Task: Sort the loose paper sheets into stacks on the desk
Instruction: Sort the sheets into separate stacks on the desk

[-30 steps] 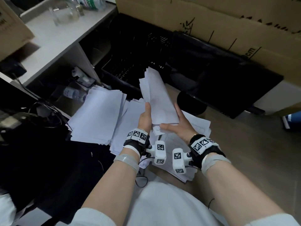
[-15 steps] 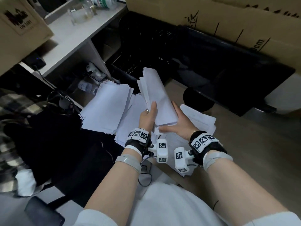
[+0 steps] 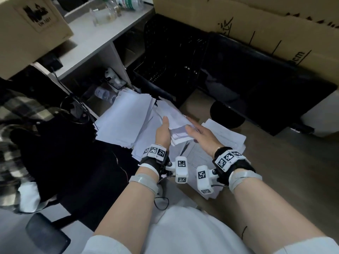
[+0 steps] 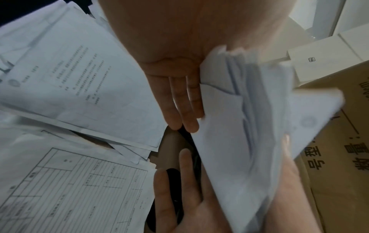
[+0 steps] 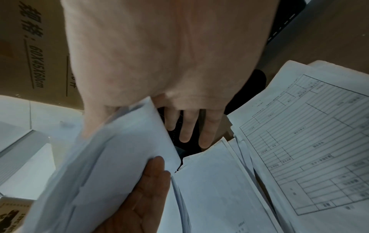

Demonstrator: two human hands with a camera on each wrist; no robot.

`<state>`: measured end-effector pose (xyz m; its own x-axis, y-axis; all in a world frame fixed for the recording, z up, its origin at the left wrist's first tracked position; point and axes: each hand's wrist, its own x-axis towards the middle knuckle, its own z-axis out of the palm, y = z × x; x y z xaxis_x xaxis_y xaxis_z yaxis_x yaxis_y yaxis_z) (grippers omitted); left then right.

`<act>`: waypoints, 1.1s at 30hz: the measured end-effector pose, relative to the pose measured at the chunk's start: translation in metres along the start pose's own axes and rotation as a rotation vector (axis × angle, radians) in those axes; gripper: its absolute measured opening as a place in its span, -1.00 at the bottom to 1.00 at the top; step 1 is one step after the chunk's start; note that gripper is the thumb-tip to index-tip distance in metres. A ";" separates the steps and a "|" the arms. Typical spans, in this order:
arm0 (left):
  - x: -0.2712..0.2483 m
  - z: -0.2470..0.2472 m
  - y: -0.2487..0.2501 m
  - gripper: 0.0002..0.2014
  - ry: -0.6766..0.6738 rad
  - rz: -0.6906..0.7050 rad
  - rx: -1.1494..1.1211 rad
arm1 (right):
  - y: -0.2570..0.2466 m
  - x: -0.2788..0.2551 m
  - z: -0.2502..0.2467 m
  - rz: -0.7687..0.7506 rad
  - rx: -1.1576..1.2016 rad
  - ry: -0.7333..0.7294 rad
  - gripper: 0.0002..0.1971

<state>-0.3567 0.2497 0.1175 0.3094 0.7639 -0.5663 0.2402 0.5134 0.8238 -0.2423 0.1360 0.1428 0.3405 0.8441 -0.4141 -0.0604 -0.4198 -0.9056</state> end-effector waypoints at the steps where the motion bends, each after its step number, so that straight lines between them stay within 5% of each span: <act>1: 0.004 -0.004 0.003 -0.49 -0.016 0.018 -0.004 | -0.002 0.003 0.004 0.009 -0.017 0.004 -0.40; 7: 0.031 -0.044 0.020 -0.85 -0.103 0.113 0.055 | -0.026 0.026 0.042 0.000 -0.041 0.047 -0.36; 10: 0.040 -0.064 0.032 -0.94 -0.112 0.147 0.075 | -0.029 0.049 0.064 0.020 -0.025 0.303 -0.74; 13: 0.060 -0.083 0.035 -0.87 -0.134 0.116 0.110 | -0.034 0.063 0.079 0.077 0.076 0.491 -0.73; 19: 0.089 -0.114 0.028 -0.79 -0.260 0.225 0.282 | -0.052 0.079 0.116 0.142 0.061 0.389 -0.31; 23: 0.100 -0.133 0.038 -0.82 -0.191 0.206 0.249 | -0.036 0.090 0.119 0.199 -0.202 0.637 -0.83; 26: 0.096 -0.146 0.047 -0.92 -0.266 0.096 0.196 | -0.023 0.089 0.114 0.247 -0.158 0.698 -0.77; 28: 0.094 -0.145 0.039 -0.79 -0.387 0.042 0.279 | -0.021 0.091 0.119 0.230 -0.143 0.657 -0.79; 33: 0.108 -0.145 0.012 -0.76 -0.207 0.018 0.436 | -0.006 0.086 0.119 0.358 -0.166 0.726 -0.74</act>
<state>-0.4539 0.3951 0.0695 0.4833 0.6542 -0.5817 0.5827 0.2555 0.7715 -0.3247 0.2510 0.1021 0.8522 0.2481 -0.4607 -0.1602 -0.7144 -0.6812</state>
